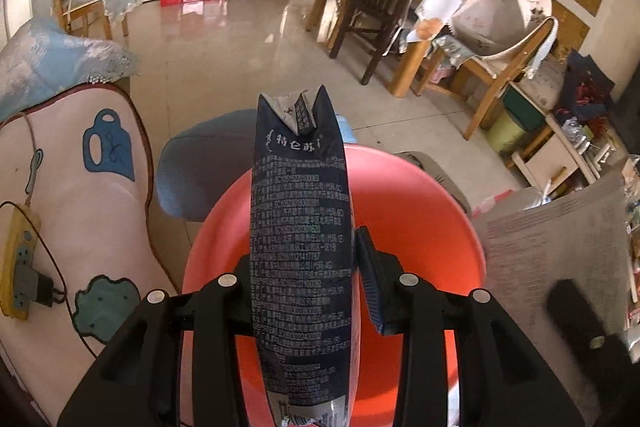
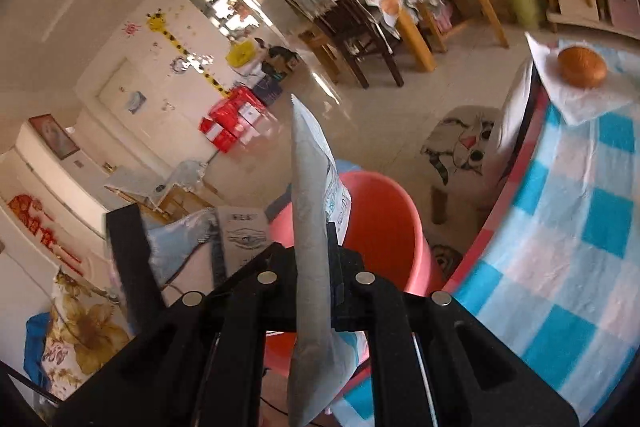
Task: Collect trash
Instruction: 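Carry both held items over the pink bucket and open both tools, then move both open tools back over the table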
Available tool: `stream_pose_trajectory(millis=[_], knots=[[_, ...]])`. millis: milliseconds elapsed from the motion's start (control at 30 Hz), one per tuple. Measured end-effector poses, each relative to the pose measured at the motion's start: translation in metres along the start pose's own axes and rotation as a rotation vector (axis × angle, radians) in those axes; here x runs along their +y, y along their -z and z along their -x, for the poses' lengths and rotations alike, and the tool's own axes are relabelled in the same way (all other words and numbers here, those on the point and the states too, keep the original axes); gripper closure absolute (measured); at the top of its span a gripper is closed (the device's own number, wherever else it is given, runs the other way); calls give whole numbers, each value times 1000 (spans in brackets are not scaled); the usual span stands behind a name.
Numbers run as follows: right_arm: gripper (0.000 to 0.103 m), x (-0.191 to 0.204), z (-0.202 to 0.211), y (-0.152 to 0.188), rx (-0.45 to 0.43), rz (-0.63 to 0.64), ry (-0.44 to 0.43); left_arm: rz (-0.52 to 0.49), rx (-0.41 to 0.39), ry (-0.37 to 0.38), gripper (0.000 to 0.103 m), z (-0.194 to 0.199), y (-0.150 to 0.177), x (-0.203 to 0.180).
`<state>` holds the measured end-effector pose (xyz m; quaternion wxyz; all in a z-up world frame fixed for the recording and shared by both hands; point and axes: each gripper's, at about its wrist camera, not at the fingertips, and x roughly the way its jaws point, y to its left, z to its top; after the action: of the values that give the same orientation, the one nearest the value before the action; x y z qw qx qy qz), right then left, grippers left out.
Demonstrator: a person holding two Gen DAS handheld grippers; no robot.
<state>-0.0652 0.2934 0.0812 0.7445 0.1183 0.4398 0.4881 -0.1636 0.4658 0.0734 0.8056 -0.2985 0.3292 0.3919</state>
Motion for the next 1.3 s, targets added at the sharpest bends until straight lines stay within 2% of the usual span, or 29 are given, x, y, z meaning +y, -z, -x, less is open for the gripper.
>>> stream_pose_trajectory(millis=[67,167,200,233,367,467,533,600,867,1133,1200,1300], knots=[[88,-1,-6,5,13,-2,39,-8,0,-15,63,-1,1,2],[67,-3,9,10,-25,3,56,-19,-16,-13,58,2,3,-1],[55,-6,16,10,-42,9,71,-25,-26,-14,48,5,4,-4],[47,-6,21,11,-56,16,83,-36,-42,-16,41,7,5,-6],[42,-15,53,14,-106,17,126,-92,-88,-12,34,17,8,-20],[32,-21,75,20,-148,19,167,-111,-120,-6,31,24,11,-27],[23,-24,87,23,-163,38,203,-116,-138,11,25,30,12,-32],[21,-23,101,31,-172,73,251,-133,-172,32,21,38,16,-38],[16,-33,151,53,-221,185,426,-236,-308,145,20,67,36,-71],[9,-49,204,89,-291,285,580,-243,-369,313,20,89,57,-96],[7,-51,218,98,-313,312,614,-283,-374,354,20,94,66,-107],[6,-58,236,109,-330,333,658,-360,-383,374,19,102,80,-125]])
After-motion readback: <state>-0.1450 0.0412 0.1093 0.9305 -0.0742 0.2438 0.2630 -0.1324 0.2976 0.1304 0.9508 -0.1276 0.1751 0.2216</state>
